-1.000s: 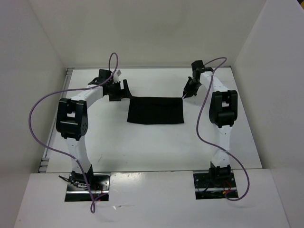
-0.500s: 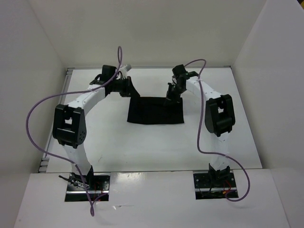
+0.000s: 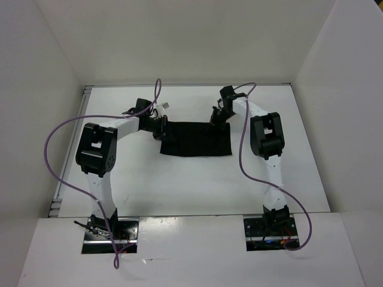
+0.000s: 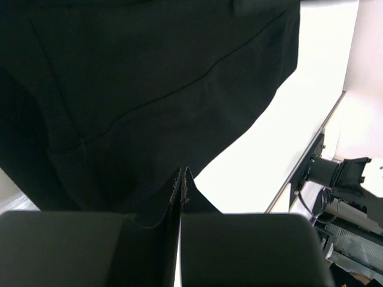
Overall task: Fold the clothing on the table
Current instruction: Fold the skirt
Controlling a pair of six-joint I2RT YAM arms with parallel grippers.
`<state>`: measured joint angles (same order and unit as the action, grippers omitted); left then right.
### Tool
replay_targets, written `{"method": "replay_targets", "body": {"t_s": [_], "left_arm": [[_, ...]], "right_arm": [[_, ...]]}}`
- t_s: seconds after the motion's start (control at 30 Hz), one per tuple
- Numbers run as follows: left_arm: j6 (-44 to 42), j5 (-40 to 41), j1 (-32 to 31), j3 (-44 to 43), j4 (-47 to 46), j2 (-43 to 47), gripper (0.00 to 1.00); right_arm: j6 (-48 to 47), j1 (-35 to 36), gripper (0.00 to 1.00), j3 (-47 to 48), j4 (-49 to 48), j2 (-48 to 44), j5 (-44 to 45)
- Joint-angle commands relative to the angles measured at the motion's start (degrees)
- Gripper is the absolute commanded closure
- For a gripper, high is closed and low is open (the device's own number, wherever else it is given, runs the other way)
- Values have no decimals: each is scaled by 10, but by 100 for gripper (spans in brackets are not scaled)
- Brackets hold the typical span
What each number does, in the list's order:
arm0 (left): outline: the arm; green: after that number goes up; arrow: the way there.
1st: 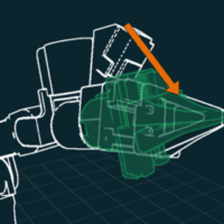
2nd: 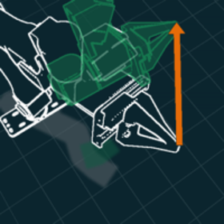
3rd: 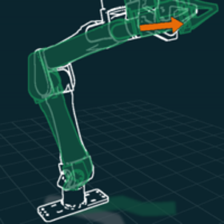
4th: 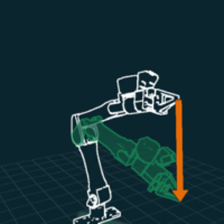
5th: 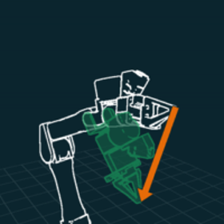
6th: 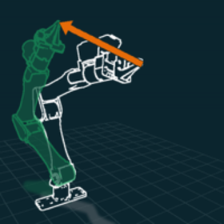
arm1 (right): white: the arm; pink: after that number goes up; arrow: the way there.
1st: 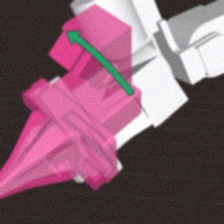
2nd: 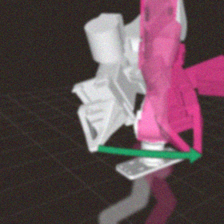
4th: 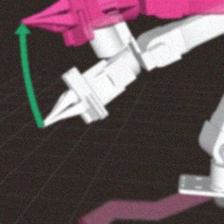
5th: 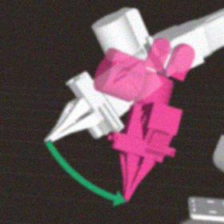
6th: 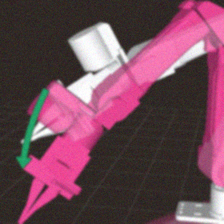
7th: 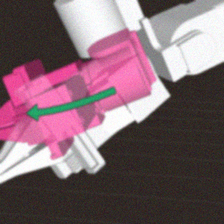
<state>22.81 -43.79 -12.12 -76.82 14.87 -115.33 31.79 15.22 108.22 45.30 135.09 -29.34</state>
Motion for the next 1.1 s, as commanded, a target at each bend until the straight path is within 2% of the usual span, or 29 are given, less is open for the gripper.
{"method": "replay_targets", "body": {"t_s": [0.0, 0.23, 0.33, 0.37, 0.43, 0.5, 0.53, 0.67, 0.73, 0.8, 1.07], "left_arm": [[-11, -4, 1, 8, -6, 15, 100], [-11, 1, 1, 25, -5, 15, 100], [-16, 1, 1, 25, 8, 21, 100], [-16, 1, 1, 17, 8, 28, 100], [-16, 1, 1, -3, 16, 48, 99], [-16, -4, -4, -19, 16, 68, 89], [-16, -4, -4, -25, 16, 68, 88], [1, -28, -11, -44, 4, 74, 87], [1, -35, -28, -52, -1, 59, 87], [1, -40, -37, -67, -1, 36, 87], [-4, -49, -58, -67, 1, 25, 87]], "right_arm": [[-9, -31, 99, 59, -17, 22, -23], [1, -63, 99, 111, -17, 83, -50], [1, -75, 99, 117, -17, 84, -50], [1, -75, 99, 107, -24, 54, -42], [1, -81, 84, 68, -40, 13, -28], [1, -99, 69, 9, -52, -55, -3], [1, -105, 62, -12, -52, -76, 3], [-13, -139, 55, -124, -58, -165, 24], [-23, -148, 49, -153, -44, -206, 42], [-37, -153, 48, -196, -39, -232, 60], [-49, -153, 44, -294, -65, -239, 51]]}}
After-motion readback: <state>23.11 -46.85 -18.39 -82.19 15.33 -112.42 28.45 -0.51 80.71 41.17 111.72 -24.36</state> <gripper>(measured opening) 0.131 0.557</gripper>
